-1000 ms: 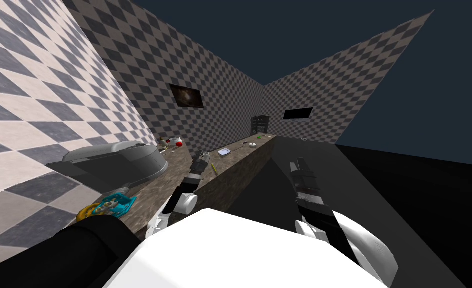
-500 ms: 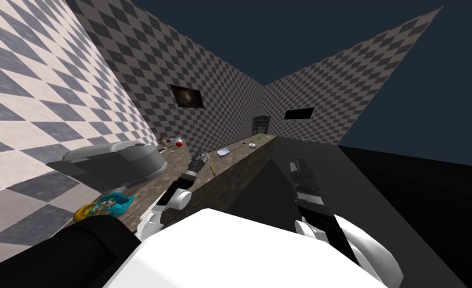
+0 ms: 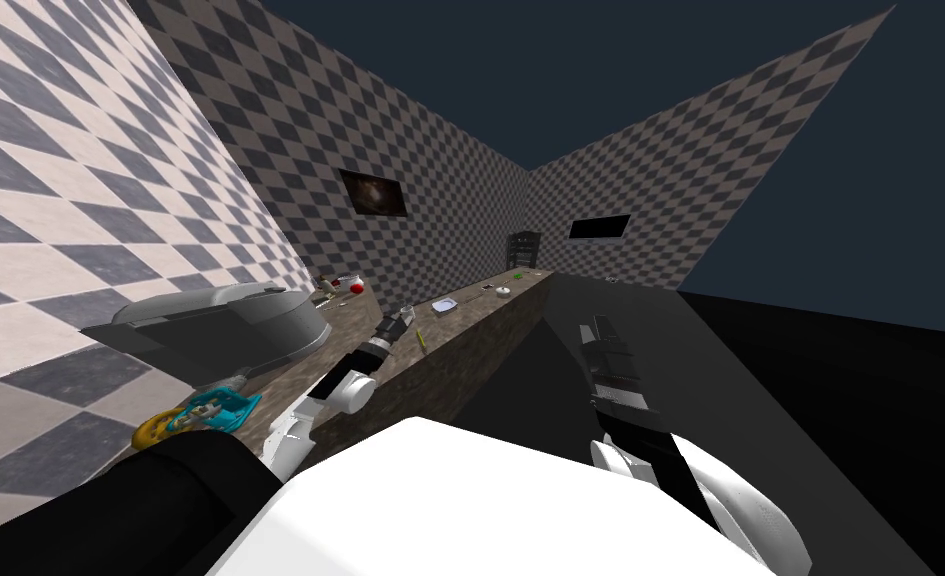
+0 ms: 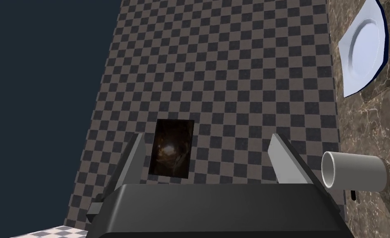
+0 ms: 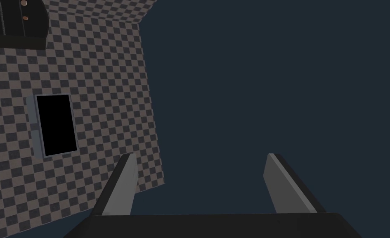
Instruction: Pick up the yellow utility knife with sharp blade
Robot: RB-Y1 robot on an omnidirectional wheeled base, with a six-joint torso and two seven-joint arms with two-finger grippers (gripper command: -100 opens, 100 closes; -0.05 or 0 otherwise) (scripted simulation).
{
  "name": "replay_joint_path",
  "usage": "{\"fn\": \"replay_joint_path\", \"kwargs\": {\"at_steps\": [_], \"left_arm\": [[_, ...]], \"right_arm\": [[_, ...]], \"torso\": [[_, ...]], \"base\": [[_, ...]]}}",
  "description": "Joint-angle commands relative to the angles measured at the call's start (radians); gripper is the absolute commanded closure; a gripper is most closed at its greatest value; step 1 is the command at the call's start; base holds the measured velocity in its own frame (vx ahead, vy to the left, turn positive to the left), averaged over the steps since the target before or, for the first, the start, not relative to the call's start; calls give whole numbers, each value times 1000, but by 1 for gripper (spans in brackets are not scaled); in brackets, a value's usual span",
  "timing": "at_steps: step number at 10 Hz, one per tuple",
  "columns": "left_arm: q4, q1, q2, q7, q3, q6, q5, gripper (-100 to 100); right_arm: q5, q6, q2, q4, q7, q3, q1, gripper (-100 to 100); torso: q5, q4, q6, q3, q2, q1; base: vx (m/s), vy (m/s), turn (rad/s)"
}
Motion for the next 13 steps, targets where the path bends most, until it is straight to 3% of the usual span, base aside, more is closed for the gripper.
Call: {"fn": "replay_joint_path", "kwargs": {"at_steps": [1, 2, 3, 4, 5, 6, 7, 8, 9, 10, 11, 12, 13], "left_arm": [[11, 3, 44, -22, 15, 50, 34, -100], [11, 3, 44, -22, 15, 56, 34, -100], [24, 6, 84, -41, 27, 90, 64, -100], [24, 6, 84, -41, 27, 102, 64, -100], [38, 10, 123, -61, 37, 140, 93, -100], [38, 10, 123, -61, 37, 150, 93, -100], [53, 15, 162, -82, 45, 190, 121, -100], [53, 15, 162, -82, 45, 199, 121, -100], [69, 21, 200, -104, 52, 235, 149, -100], [69, 21, 200, -104, 52, 249, 149, -100], [85, 29, 238, -126, 57, 285, 175, -100], [85, 29, 238, -126, 57, 301, 175, -100], [102, 37, 275, -149, 60, 337, 201, -100]], "right_arm": [[0, 0, 0, 0, 0, 0, 0, 0], [0, 0, 0, 0, 0, 0, 0, 0], [0, 0, 0, 0, 0, 0, 0, 0], [0, 0, 0, 0, 0, 0, 0, 0], [0, 0, 0, 0, 0, 0, 0, 0], [0, 0, 0, 0, 0, 0, 0, 0], [0, 0, 0, 0, 0, 0, 0, 0], [0, 0, 0, 0, 0, 0, 0, 0], [0, 0, 0, 0, 0, 0, 0, 0], [0, 0, 0, 0, 0, 0, 0, 0], [0, 0, 0, 0, 0, 0, 0, 0], [0, 0, 0, 0, 0, 0, 0, 0], [0, 0, 0, 0, 0, 0, 0, 0]], "torso": [[0, 0, 0, 0, 0, 0], [0, 0, 0, 0, 0, 0], [0, 0, 0, 0, 0, 0], [0, 0, 0, 0, 0, 0], [0, 0, 0, 0, 0, 1], [0, 0, 0, 0, 0, 0], [0, 0, 0, 0, 0, 1], [0, 0, 0, 0, -1, 1], [0, 0, 0, 0, -1, 0], [0, 0, 0, 0, -1, 0], [0, 0, 0, 0, -1, 0], [0, 0, 0, -1, -1, 0], [0, 0, 0, -1, -1, 1]], "base": [[42, -38, 0], [36, -33, 0], [38, -37, -9], [31, -33, -3], [27, -41, -15], [32, -30, -5], [54, -33, -28], [45, -35, -10], [44, -49, -24], [41, -35, -14], [57, -37, -38], [49, -26, -19], [53, -29, -48]]}}
